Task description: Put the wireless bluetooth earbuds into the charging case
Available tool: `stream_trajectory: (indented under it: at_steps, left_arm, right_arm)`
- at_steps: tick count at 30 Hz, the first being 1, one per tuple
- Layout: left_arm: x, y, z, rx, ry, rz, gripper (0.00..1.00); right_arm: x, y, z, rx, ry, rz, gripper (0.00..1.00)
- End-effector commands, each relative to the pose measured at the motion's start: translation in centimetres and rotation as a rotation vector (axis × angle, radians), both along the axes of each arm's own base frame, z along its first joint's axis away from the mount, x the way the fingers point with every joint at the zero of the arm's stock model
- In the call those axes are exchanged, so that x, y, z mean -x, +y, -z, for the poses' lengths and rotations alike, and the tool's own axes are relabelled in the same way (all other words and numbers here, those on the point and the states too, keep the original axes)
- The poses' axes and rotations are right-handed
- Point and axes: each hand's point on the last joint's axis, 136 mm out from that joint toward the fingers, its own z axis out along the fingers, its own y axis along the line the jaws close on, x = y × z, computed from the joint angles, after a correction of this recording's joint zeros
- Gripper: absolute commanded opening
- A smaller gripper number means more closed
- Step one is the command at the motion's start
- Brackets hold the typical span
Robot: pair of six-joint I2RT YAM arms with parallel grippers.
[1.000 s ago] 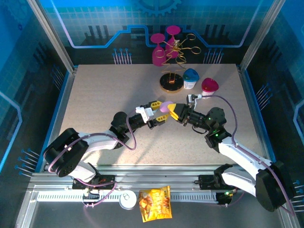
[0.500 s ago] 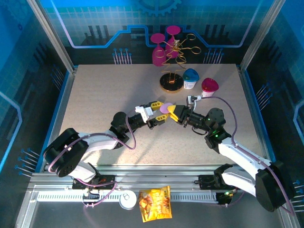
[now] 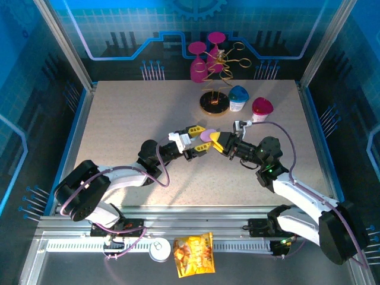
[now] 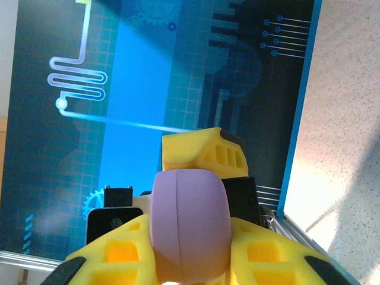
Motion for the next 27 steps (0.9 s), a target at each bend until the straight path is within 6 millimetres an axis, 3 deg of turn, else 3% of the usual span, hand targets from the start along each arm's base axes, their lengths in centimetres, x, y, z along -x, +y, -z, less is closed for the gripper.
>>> stream_trajectory:
  at_steps: [1, 9, 21, 23, 27]
  left_arm:
    - [0.3, -0.4, -1.3, 0.030, -0.034, 0.025, 0.53]
    - [0.2, -0.6, -1.2, 0.030, -0.033, 0.027, 0.53]
    - [0.5, -0.6, -1.7, 0.037, -0.042, 0.042, 0.37]
    - [0.5, -0.6, -1.8, 0.037, -0.043, 0.045, 0.29]
    - [0.6, -0.6, -1.7, 0.033, -0.041, 0.047, 0.25]
  right_arm:
    - [0.5, 0.0, -1.3, -0.036, -0.049, -0.011, 0.00]
    - [0.6, 0.1, -1.8, -0.047, -0.063, -0.023, 0.00]
    - [0.4, 0.3, -0.9, -0.030, -0.039, -0.024, 0.00]
    - [0.3, 0.3, -0.6, -0.023, -0.033, -0.021, 0.00]
    - [0.1, 0.2, -0.2, -0.004, -0.026, -0.012, 0.06]
